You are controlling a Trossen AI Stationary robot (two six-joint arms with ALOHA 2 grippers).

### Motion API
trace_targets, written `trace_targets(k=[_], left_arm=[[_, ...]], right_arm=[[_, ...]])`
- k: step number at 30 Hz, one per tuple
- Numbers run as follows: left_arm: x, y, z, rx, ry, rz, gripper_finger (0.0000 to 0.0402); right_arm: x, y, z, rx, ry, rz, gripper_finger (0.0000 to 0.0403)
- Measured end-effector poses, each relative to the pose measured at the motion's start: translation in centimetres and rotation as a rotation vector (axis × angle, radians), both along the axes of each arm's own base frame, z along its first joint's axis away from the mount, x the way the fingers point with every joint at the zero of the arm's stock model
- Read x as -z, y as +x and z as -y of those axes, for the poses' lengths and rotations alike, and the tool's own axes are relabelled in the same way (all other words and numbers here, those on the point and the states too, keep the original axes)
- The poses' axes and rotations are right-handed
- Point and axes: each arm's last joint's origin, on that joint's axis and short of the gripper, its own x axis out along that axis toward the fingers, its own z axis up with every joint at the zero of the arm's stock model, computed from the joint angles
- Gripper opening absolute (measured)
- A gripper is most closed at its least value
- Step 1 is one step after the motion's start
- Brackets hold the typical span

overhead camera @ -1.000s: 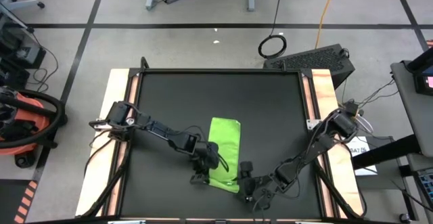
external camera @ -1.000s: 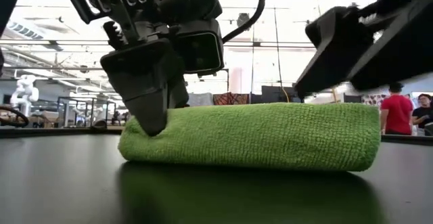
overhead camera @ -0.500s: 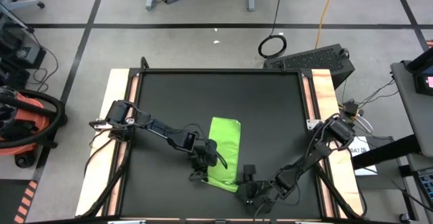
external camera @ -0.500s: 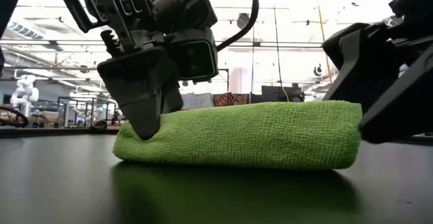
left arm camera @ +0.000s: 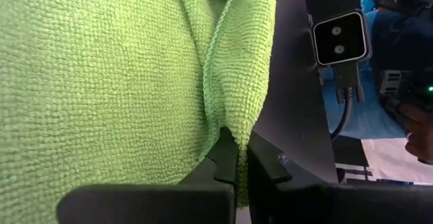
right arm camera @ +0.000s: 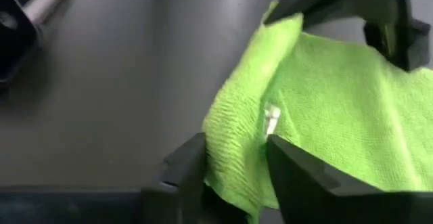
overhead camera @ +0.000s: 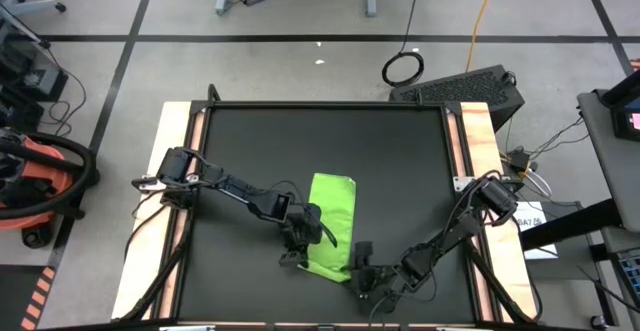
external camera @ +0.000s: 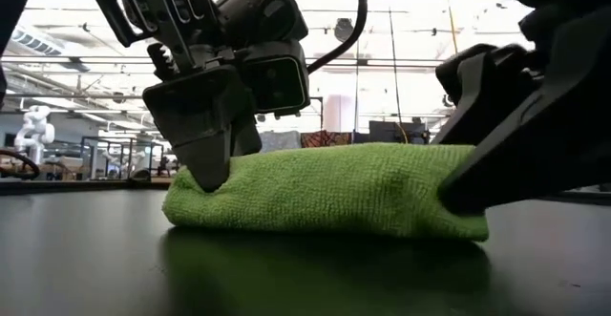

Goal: Roll towel
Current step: Roll the green microfiber towel

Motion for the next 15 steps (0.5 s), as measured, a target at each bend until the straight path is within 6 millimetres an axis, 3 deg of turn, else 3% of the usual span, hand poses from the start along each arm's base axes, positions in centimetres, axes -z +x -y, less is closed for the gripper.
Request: trace_targets(k=[8,15], left_arm=[[0.0,0.0,0.1,0.008,0.004,0.012,0.0011],[0.2,-0.6,1.8,0.069,0.054,0.027,0.0018]], right_arm=[[0.7,0.8,1.5,0.019,0.230,-0.099,0.0012],[1.0,1.2,2.7,-0.060,0.563,-0.165,0.0004]])
